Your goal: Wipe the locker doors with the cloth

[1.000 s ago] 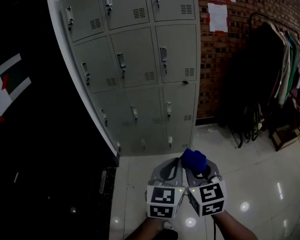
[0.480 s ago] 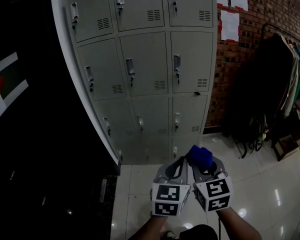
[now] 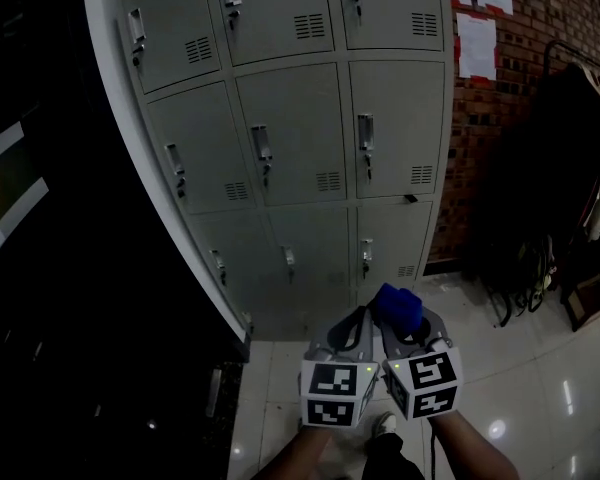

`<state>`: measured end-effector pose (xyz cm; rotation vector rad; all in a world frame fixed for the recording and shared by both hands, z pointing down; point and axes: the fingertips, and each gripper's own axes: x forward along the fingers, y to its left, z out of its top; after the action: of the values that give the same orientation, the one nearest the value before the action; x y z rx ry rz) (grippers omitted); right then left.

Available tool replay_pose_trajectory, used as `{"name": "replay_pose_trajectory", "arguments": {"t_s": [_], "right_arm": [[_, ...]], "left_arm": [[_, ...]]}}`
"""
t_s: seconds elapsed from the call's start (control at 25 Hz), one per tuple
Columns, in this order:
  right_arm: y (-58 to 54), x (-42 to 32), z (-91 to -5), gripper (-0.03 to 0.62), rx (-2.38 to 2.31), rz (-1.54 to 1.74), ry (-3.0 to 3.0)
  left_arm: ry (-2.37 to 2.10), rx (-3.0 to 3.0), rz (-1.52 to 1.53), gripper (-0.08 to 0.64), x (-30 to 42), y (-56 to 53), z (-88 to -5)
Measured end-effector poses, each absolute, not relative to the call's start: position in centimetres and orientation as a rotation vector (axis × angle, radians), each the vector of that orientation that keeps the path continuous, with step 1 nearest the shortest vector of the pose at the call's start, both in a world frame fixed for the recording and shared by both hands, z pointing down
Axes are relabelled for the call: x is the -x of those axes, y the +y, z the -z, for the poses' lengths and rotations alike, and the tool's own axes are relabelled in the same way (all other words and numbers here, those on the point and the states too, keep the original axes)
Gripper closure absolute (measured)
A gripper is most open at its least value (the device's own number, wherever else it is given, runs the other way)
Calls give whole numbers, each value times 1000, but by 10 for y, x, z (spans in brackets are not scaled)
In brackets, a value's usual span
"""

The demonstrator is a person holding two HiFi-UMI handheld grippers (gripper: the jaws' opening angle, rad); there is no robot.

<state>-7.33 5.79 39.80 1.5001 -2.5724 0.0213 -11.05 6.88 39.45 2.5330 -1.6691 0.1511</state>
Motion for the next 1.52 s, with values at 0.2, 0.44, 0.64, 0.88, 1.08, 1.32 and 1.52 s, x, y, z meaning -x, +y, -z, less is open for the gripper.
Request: {"name": "replay_pose_trajectory", "arguments": {"t_s": [0.2,0.44,0.64,0.88,1.08,1.32,1.52], "right_arm": [[-13,68,-403,508,-1473,-15,-2597],[-107,63,-392,508,-1389,43,-2639],[-175,62,-386,508,-1346,55,-2681],[-234,77,-392,508,-1324,82,-2691],[-273,92,-406,508,-1327,60,-2661],[-318,108,-413,508,-1355,72,-2595],[-345,113,-423,508,-1397,65,-2530]], "left_arm": [[-1715,-2516,-152,557,105,2,-398],[-1779,-2480,-181,557,93,-89,-391],[-1822,-2448,-226,557,87,-144,-393],[-1867,-2389,-239,557,100,-184,-399],[-1860,-2372,-224,557,117,-215,-405],[-1802,-2410,-183,557,136,-261,-405],[-1711,-2492,-200,557,140,-293,-410]]}}
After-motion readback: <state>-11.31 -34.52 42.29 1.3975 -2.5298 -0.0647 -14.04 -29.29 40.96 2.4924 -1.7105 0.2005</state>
